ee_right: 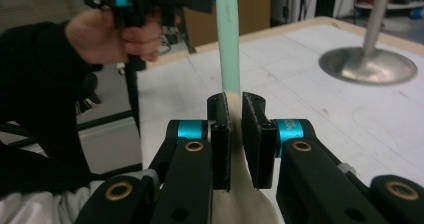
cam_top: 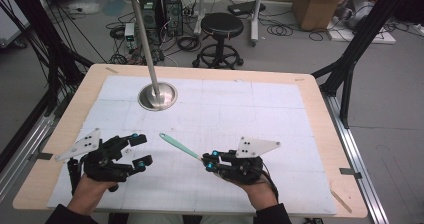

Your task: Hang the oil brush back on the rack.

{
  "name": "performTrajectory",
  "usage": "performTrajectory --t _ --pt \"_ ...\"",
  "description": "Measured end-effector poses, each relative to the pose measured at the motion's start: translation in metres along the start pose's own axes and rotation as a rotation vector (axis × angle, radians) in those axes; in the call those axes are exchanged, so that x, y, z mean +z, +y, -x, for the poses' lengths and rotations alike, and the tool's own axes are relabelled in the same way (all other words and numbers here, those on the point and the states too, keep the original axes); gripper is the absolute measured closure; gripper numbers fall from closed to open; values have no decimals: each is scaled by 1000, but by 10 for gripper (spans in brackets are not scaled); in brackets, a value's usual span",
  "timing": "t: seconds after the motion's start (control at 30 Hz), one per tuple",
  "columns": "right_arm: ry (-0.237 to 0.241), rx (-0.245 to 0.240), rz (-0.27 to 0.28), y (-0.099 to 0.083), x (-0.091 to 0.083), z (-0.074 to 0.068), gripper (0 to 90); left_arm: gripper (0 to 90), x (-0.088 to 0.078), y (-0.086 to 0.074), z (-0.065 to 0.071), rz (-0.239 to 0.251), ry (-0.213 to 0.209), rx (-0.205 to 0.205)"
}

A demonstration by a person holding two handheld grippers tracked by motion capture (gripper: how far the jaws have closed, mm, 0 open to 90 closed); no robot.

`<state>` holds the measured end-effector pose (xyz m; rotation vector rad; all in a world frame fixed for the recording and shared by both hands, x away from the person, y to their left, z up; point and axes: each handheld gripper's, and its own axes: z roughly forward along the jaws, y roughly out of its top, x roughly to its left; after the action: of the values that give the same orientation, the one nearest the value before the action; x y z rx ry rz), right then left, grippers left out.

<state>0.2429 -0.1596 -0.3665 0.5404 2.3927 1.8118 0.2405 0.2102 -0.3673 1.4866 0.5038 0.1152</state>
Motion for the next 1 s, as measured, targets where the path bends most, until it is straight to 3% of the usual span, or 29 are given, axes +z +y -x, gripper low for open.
performTrajectory --t 0.3,0.4,1.0 --pt "60 -2 57 5 -1 -6 825 264 18 3 3 7 -71 -24" --pt "93 5 82 6 -1 -8 825 297 22 4 4 25 -118 -43" --pt "166 15 137 8 -1 -10 825 445 46 11 14 10 -285 -39"
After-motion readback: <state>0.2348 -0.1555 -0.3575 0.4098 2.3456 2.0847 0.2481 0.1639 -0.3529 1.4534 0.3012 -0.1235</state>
